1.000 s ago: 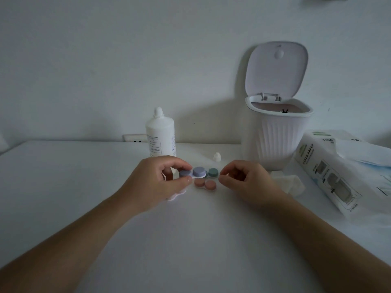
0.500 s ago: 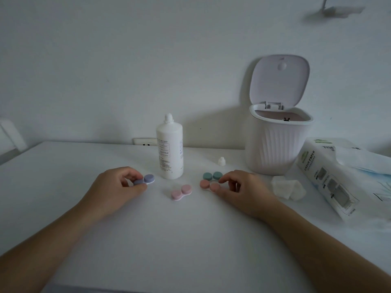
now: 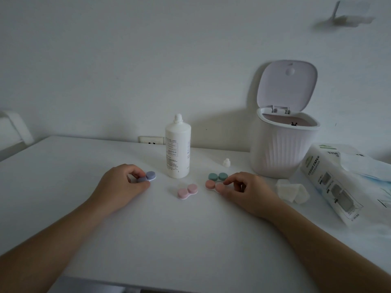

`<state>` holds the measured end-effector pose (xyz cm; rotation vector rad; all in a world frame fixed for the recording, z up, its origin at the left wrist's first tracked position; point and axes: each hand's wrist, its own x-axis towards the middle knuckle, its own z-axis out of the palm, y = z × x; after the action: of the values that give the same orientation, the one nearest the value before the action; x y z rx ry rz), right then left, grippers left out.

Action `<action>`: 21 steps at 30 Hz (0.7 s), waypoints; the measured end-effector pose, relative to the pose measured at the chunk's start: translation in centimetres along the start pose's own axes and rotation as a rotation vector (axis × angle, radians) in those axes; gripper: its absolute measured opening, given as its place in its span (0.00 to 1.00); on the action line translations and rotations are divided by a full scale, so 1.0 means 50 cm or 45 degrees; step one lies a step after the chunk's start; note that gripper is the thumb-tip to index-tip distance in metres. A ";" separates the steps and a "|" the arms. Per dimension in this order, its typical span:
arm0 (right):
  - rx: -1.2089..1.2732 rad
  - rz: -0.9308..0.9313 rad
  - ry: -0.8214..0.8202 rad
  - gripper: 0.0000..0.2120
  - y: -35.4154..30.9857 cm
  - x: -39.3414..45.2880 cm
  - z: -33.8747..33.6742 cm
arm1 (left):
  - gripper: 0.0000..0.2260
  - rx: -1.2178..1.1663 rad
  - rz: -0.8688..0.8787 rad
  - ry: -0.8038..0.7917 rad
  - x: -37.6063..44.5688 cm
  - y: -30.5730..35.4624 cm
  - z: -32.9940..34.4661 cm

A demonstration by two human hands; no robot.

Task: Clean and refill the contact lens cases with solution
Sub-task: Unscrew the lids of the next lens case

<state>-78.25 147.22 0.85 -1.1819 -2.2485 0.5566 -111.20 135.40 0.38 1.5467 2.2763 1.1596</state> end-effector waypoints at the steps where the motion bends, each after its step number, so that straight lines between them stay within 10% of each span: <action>1: -0.027 -0.013 -0.012 0.15 -0.003 0.000 0.000 | 0.05 -0.002 -0.005 -0.007 0.001 0.000 0.000; 11: -0.125 0.019 -0.155 0.16 -0.014 0.023 -0.005 | 0.08 0.228 0.277 0.038 -0.011 0.059 -0.011; 21: -0.117 -0.094 -0.193 0.11 -0.006 0.013 -0.021 | 0.25 0.229 0.865 -0.486 0.002 0.236 0.096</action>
<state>-78.07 147.72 2.01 -1.1292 -2.4585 0.5352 -100.18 139.89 4.98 2.4695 1.6816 0.6731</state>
